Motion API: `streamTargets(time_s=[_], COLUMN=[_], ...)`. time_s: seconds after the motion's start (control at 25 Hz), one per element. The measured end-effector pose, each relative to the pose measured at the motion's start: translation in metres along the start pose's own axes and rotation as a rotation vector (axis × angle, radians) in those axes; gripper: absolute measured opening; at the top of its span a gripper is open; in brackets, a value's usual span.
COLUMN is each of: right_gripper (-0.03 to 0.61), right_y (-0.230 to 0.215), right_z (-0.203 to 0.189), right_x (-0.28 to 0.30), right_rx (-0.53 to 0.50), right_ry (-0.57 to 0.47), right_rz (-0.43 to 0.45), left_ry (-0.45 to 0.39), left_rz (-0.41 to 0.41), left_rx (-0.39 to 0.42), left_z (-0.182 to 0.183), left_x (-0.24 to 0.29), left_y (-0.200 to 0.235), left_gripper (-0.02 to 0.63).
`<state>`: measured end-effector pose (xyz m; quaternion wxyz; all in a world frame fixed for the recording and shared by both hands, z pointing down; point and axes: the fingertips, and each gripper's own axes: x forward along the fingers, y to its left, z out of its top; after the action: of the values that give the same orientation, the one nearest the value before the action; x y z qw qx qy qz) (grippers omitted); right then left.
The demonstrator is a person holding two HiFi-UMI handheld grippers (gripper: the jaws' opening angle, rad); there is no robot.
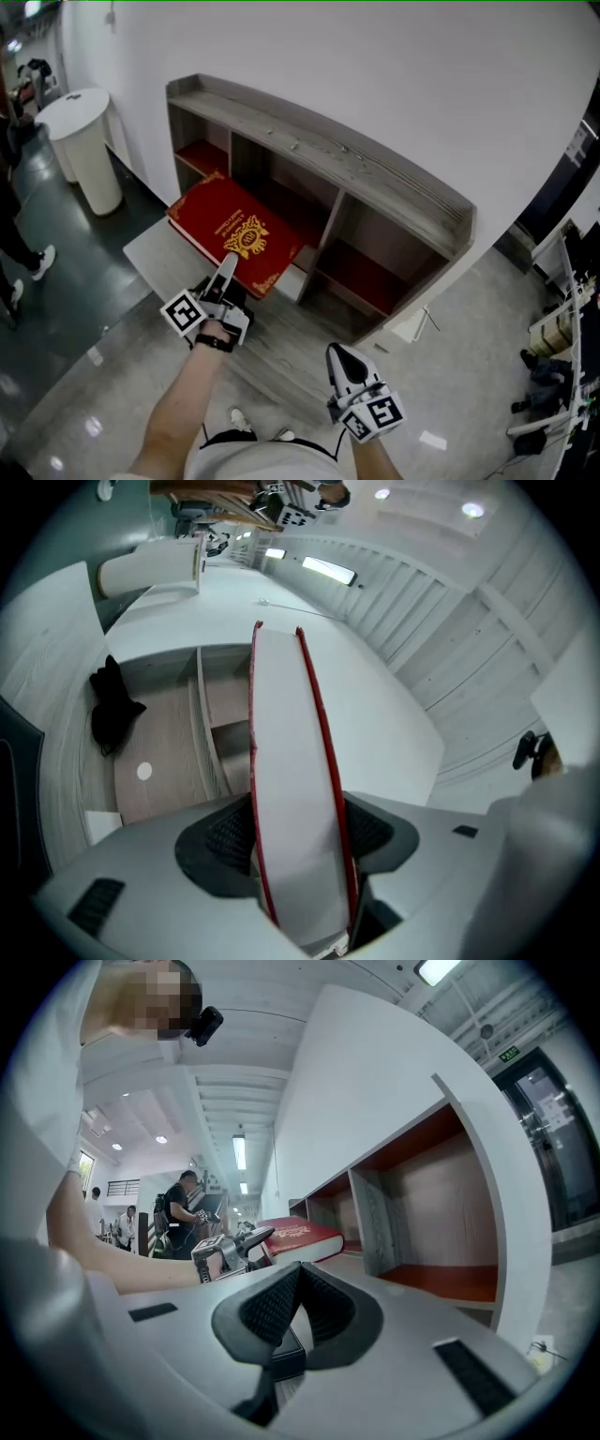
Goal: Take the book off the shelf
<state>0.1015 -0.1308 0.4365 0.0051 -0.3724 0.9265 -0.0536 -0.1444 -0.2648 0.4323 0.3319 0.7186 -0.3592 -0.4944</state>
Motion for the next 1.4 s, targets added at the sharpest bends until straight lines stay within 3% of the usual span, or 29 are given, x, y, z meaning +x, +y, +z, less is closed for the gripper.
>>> streamTargets(time_s=[0.52, 0.76, 0.92, 1.4], right_gripper=[0.023, 0.023, 0.023, 0.023], right_y=[0.016, -0.007, 0.007, -0.007], right_z=[0.004, 0.02, 0.011, 0.012], right_x=[0.018, 0.025, 0.018, 0.014], right_rx=[-0.004, 0.002, -0.011, -0.004], right_ry=[-0.014, -0.013, -0.023, -0.03], right_rz=[0.087, 0.077, 0.066, 0.013], left_ry=[-0.05, -0.038, -0.04, 0.017], left_rz=[0.087, 0.146, 0.168, 0.184], left_rx=[0.27, 0.33, 0.37, 0.485], left_z=[0.047, 0.048, 0.053, 0.052], left_x=[-0.08, -0.09, -0.133, -0.164], left_y=[-0.026, -0.026, -0.025, -0.034], left_gripper=[0.261, 0.261, 0.261, 0.259])
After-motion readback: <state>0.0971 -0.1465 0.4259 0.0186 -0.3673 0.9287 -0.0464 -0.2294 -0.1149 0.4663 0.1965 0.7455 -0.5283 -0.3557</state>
